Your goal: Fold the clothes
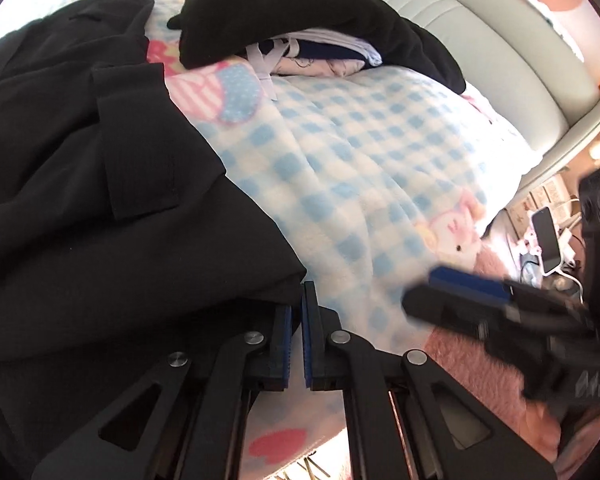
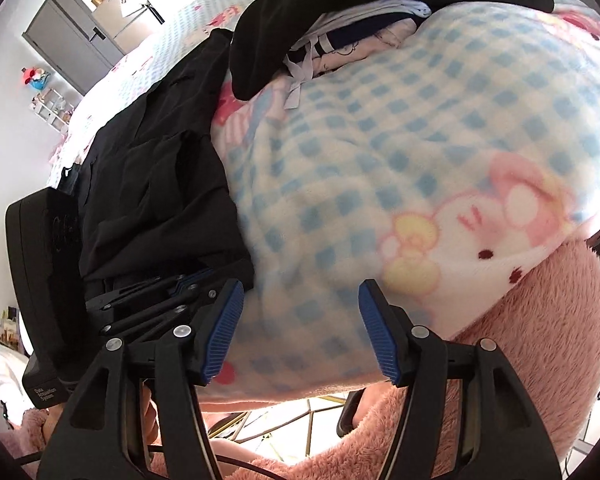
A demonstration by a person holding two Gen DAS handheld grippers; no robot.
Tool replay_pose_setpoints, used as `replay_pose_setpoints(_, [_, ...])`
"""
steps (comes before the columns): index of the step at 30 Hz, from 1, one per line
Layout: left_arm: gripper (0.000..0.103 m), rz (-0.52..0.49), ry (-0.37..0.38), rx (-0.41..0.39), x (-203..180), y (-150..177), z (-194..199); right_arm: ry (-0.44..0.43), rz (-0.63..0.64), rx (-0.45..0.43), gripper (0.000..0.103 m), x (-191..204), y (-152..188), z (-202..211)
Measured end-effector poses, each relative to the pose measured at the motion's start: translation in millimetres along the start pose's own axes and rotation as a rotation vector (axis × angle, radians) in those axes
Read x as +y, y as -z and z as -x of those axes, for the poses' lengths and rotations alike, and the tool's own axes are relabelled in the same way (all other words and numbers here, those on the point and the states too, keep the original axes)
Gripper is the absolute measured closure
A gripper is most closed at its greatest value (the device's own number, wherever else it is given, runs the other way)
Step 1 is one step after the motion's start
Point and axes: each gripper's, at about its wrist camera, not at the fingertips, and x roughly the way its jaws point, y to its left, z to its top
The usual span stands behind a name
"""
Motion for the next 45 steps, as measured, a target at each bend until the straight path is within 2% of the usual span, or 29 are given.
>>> replay_pose_setpoints(2, [0.1,0.02,0.074,0.068,5.0,2.1,-3.3,-0.002,0.003,-0.008,0.041,0.1,-5.0,-0.4])
replay_pose_setpoints(3, [0.103,0.026,0.131,0.147,6.1,3.6,-11.5,-0.012,0.003,-0.011,0.041,0.8,-7.3,-1.1])
replay_pose_setpoints(6, [0.102,-0.063,0.132,0.246,-8.0,23.6,-27.0,-0.046,0.005,0.026,0.04,7.7,-7.4,-7.9])
replay_pose_setpoints(7, [0.102,-0.055,0.148,0.239,-7.4,27.2,-26.3,-0.07,0.003,0.037,0.04,10.4,-6.8,-8.6])
replay_pose_setpoints(8, [0.102,-0.036,0.169,0.22,-5.0,30.0,-24.0,-0.099,-0.001,0.047,0.046,13.1,-6.1,-8.8])
replay_pose_setpoints(11, [0.102,-0.007,0.196,0.151,2.1,35.1,-10.2,-0.076,0.04,0.025,0.04,18.0,-6.6,-6.9])
replay_pose_setpoints(14, [0.102,-0.015,0.157,0.07,7.4,35.8,15.2,-0.102,0.016,0.029,0.04,13.2,-7.3,-9.5])
replay_pose_setpoints(18, [0.101,-0.01,0.003,0.057,21.8,31.9,37.2,-0.126,0.015,0.04,0.04,21.2,-9.8,-24.3])
replay_pose_setpoints(22, [0.098,-0.004,-0.078,0.006,38.2,23.9,51.2,-0.143,0.055,0.054,0.033,37.7,-20.5,-46.6])
replay_pose_setpoints(23, [0.097,0.01,-0.076,-0.008,42.8,20.7,52.6,-0.149,0.068,0.053,0.029,41.0,-24.5,-53.1])
replay_pose_setpoints(25, [0.085,0.049,-0.051,-0.022,51.9,18.7,51.9,-0.17,0.095,0.076,0.027,44.3,-31.0,-72.6])
replay_pose_setpoints(26, [0.083,0.066,-0.041,-0.028,56.5,14.8,50.2,-0.167,0.102,0.1,0.027,44.3,-31.6,-81.0])
replay_pose_setpoints(27, [0.081,0.078,-0.034,-0.028,59.8,14.5,47.6,-0.163,0.108,0.124,0.028,44.2,-31.5,-88.6])
replay_pose_setpoints(28, [0.081,0.088,-0.028,-0.028,62.8,15.6,44.9,-0.167,0.118,0.124,0.034,45.2,-29.9,-86.9])
replay_pose_setpoints(29, [0.081,0.099,-0.022,-0.027,65.8,16.7,42.1,-0.174,0.129,0.115,0.046,46.5,-27.9,-82.1])
replay_pose_setpoints(30, [0.081,0.106,-0.017,-0.027,67.1,18.7,40.3,-0.187,0.135,0.108,0.051,47.1,-25.8,-75.9])
replay_pose_setpoints(31, [0.08,0.113,-0.012,-0.026,67.9,21.0,38.6,-0.207,0.139,0.096,0.061,46.9,-23.4,-66.9])
replay_pose_setpoints(32, [0.08,0.117,-0.004,-0.027,68.6,22.9,37.6,-0.217,0.146,0.083,0.065,46.7,-21.9,-60.1])
replay_pose_setpoints(36, [0.075,0.115,0.011,-0.029,66.8,27.7,41.0,-0.204,0.168,0.055,0.068,47.8,-22.1,-46.8])
replay_pose_setpoints(40, [0.073,0.148,0.041,-0.044,69.8,27.2,47.7,-0.205,0.215,-0.038,0.068,62.5,-27.2,-23.8])
replay_pose_setpoints(43, [0.072,0.158,0.063,-0.045,73.1,24.7,45.7,-0.214,0.211,0.006,0.065,66.2,-33.7,-37.7])
replay_pose_setpoints(45, [0.072,0.161,0.074,-0.046,74.9,22.8,45.1,-0.234,0.148,0.087,0.065,63.4,-37.1,-58.3])
